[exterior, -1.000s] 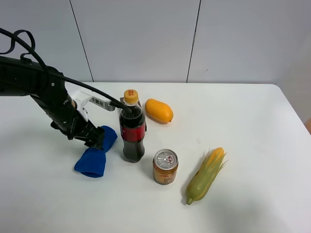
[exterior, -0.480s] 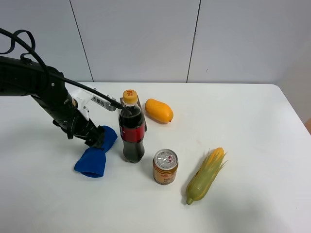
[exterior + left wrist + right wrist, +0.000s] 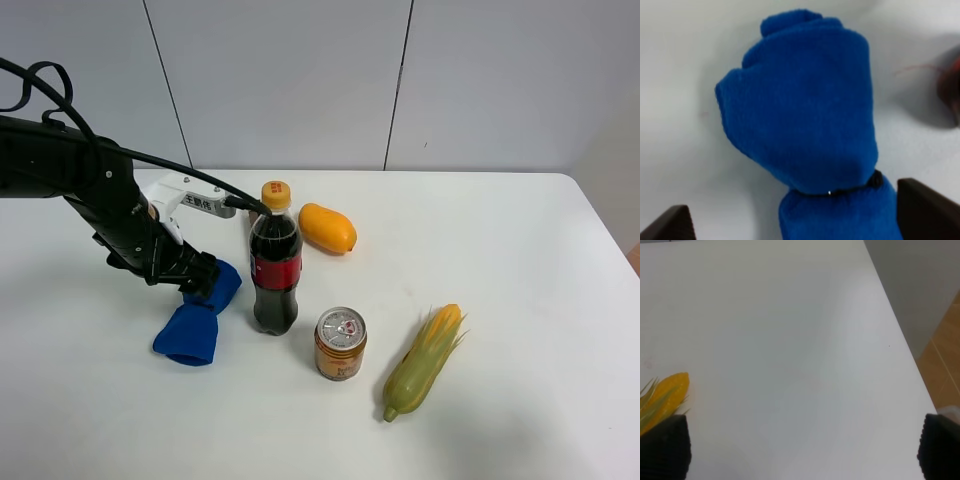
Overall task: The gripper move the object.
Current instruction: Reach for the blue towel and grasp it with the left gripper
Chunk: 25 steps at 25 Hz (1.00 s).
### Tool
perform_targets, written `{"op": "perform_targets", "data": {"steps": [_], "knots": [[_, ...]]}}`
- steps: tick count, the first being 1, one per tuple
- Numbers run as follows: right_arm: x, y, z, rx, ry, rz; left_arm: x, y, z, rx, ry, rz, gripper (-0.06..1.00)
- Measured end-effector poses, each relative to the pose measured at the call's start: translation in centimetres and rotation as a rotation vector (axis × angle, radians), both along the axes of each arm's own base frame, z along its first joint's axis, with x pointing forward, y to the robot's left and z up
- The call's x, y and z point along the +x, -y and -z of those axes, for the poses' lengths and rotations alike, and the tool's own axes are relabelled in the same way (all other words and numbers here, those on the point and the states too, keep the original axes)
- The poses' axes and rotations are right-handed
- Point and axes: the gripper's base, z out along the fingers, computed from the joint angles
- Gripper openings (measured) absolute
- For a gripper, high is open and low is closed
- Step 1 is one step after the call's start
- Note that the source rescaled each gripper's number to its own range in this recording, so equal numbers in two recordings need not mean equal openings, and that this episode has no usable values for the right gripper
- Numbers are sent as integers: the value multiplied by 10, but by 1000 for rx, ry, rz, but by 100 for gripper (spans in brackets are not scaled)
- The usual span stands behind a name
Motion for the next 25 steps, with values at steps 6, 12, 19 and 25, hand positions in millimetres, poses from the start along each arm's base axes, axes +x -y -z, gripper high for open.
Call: {"op": "perform_targets", "data": {"steps": [6, 12, 19, 25], "knots": [[0, 0, 0, 0, 0, 0, -2, -2, 0, 18, -21, 5, 65], [0, 0, 0, 0, 0, 0, -4, -3, -13, 16, 26, 48, 69], [0, 0, 0, 0, 0, 0, -9, -5, -15, 51, -11, 105, 71], [0, 0, 0, 0, 0, 0, -6, -3, -16, 31, 15, 99, 71]]}}
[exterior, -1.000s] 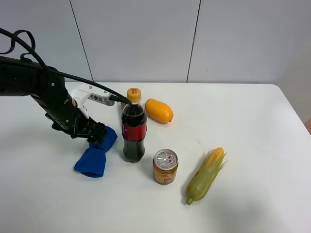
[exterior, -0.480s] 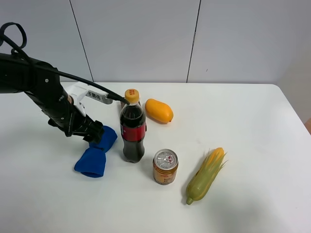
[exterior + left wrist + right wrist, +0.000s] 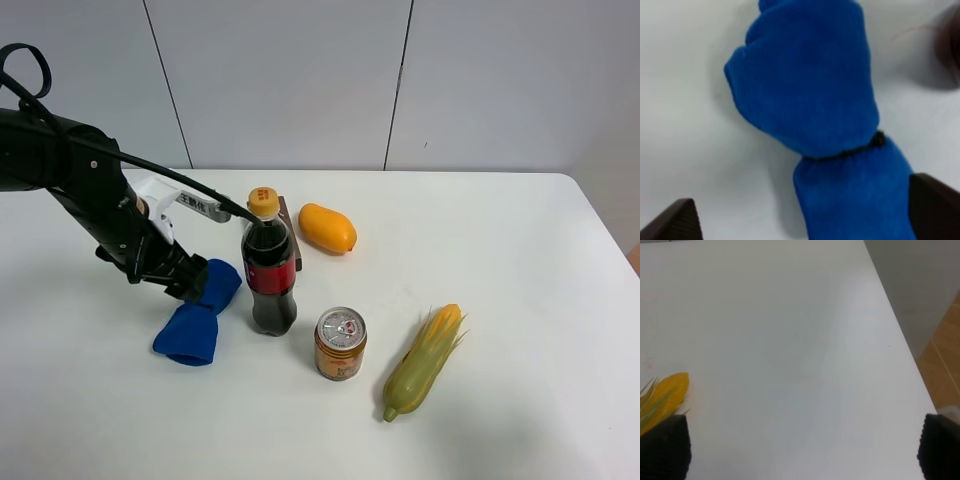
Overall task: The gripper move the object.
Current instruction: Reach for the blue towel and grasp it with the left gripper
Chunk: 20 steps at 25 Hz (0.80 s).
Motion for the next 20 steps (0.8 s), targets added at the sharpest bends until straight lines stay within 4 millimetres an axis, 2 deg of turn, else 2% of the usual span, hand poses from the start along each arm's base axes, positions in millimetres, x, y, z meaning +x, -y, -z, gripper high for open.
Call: {"op": "perform_targets", "data": {"steps": [11, 20], "knots": [[0, 0, 0, 0, 0, 0, 4, 3, -2, -43, 46, -18, 71], [0, 0, 0, 0, 0, 0, 11, -16, -1, -61, 34, -151, 71]]}}
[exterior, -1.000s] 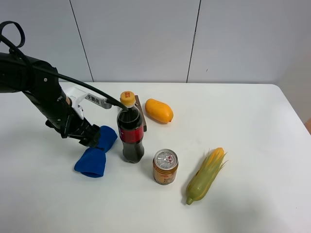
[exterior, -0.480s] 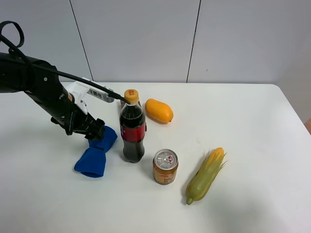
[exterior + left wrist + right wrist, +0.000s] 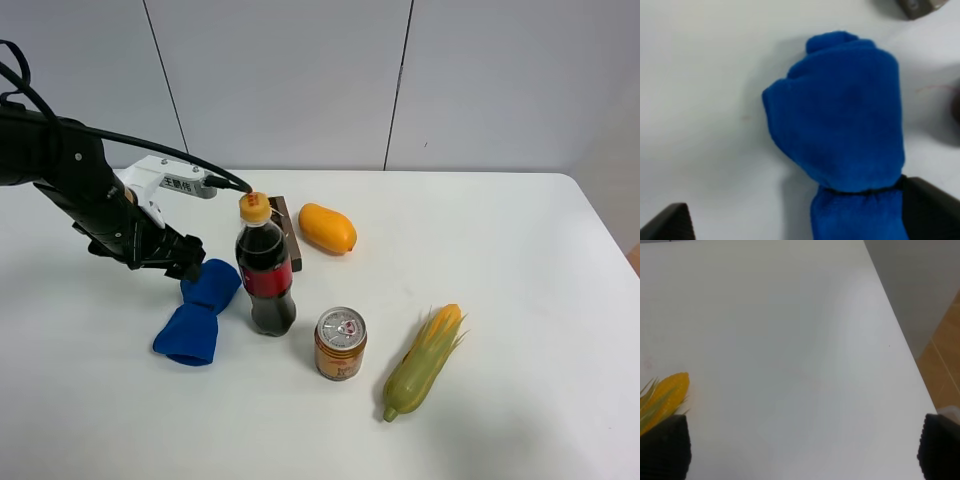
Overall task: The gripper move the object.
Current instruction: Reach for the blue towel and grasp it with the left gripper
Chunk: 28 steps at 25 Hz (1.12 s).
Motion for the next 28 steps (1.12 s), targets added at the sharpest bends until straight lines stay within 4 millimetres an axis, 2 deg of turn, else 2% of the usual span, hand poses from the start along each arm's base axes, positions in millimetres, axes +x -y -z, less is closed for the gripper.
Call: {"op": "perform_targets", "data": {"steps": [9, 28], "knots": [[0, 0, 0, 0, 0, 0, 2, 1, -1, -46, 9, -92, 71], [0, 0, 0, 0, 0, 0, 2, 2, -1, -70, 9, -121, 71]]}}
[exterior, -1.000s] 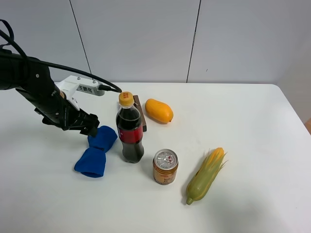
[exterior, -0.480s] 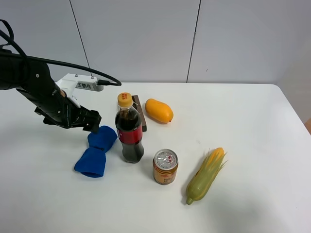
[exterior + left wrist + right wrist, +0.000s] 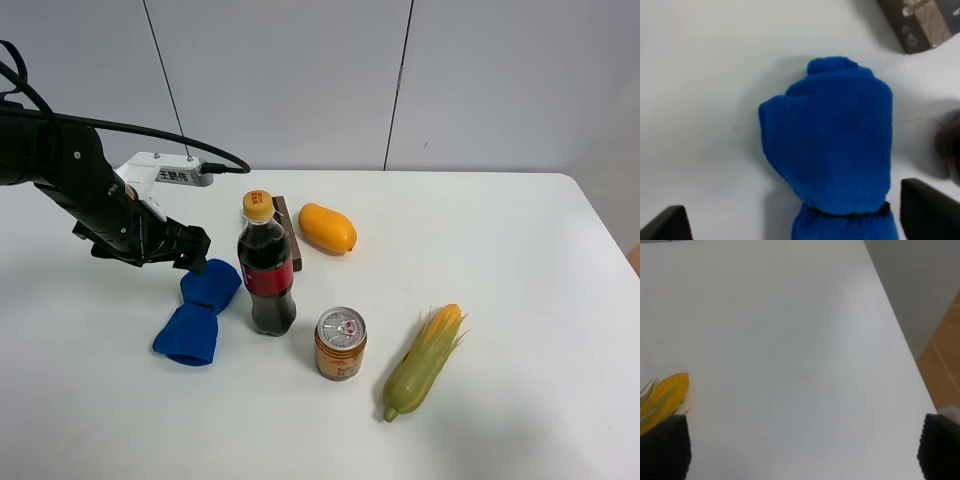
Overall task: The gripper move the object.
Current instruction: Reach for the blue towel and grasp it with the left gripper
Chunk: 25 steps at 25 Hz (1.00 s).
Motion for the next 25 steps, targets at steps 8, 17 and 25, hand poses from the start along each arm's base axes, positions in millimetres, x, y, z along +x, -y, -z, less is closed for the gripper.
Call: {"op": "perform_targets", "data": {"steps": [8, 17, 25], "knots": [[0, 0, 0, 0, 0, 0, 1, 3, 14, -17, -65, -31, 71], [0, 0, 0, 0, 0, 0, 2, 6, 27, -30, -106, -27, 71], [0, 0, 0, 0, 0, 0, 4, 7, 46, -18, -162, -29, 71]]}}
